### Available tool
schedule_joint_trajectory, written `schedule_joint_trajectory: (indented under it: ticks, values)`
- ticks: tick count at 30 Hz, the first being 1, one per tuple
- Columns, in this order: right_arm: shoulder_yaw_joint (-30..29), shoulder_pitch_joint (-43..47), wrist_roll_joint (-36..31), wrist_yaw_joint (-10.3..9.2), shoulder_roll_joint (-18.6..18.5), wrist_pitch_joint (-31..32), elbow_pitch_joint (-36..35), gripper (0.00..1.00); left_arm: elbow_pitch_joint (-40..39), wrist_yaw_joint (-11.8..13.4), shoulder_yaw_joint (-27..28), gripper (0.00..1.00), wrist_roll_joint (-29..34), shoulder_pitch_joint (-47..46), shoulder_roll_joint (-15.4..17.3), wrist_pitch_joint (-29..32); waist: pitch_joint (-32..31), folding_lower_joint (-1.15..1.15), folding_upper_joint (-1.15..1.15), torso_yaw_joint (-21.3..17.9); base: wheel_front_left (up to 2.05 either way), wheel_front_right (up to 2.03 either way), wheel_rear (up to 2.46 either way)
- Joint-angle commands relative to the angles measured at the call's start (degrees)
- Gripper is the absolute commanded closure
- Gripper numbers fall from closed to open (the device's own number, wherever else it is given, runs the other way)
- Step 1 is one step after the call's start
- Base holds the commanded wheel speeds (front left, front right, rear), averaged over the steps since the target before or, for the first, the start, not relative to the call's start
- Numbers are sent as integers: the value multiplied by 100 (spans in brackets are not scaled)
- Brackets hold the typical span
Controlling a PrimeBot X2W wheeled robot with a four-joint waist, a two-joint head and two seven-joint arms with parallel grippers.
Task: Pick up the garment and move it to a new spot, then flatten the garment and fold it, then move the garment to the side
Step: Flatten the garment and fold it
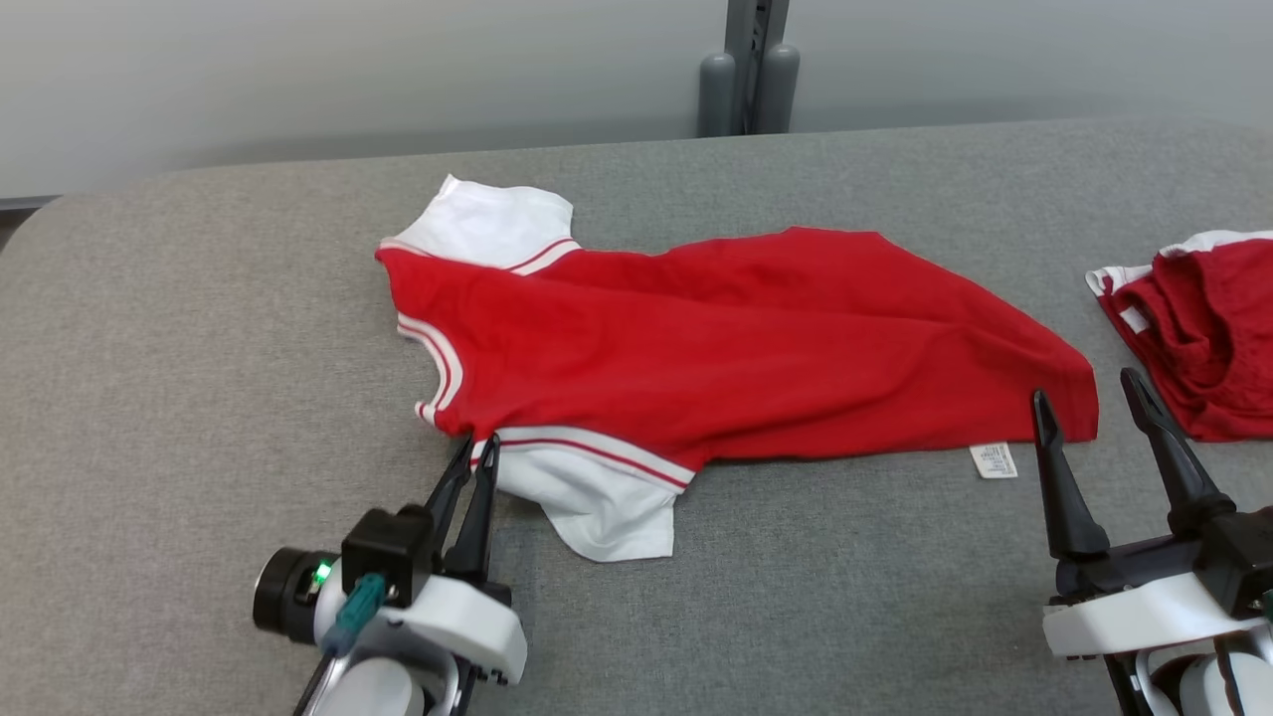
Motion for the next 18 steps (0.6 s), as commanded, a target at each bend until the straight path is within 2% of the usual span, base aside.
schedule_joint_trajectory:
  ticks: [1, 6, 11, 14, 18]
  values:
    - [-24, 60, -12, -1, -37, -4, 22, 0, -180, 77, -3, 100, 71, 139, 78, -32, -39, 0, 0, 44, 0, 0, 0]
    - [-7, 72, -26, -1, -18, -4, 51, 0, -1202, 349, -101, 100, 235, 635, 273, 201, -94, 0, 0, 123, 0, 0, 0]
    - [116, 5, -5, -1, 11, -3, 88, 0, -1751, 349, -228, 100, 295, 624, 356, 525, -71, 0, 0, 75, 0, 0, 0]
    - [236, -83, 32, -1, 4, -3, 147, 0, -1409, 214, -184, 100, 139, 378, 322, 650, -9, 0, 0, -63, 0, 0, 0]
    - [377, -217, 65, -1, 0, -3, 250, 0, -156, 41, -15, 100, 14, -328, 318, 612, 142, 0, 0, -406, 0, 0, 0]
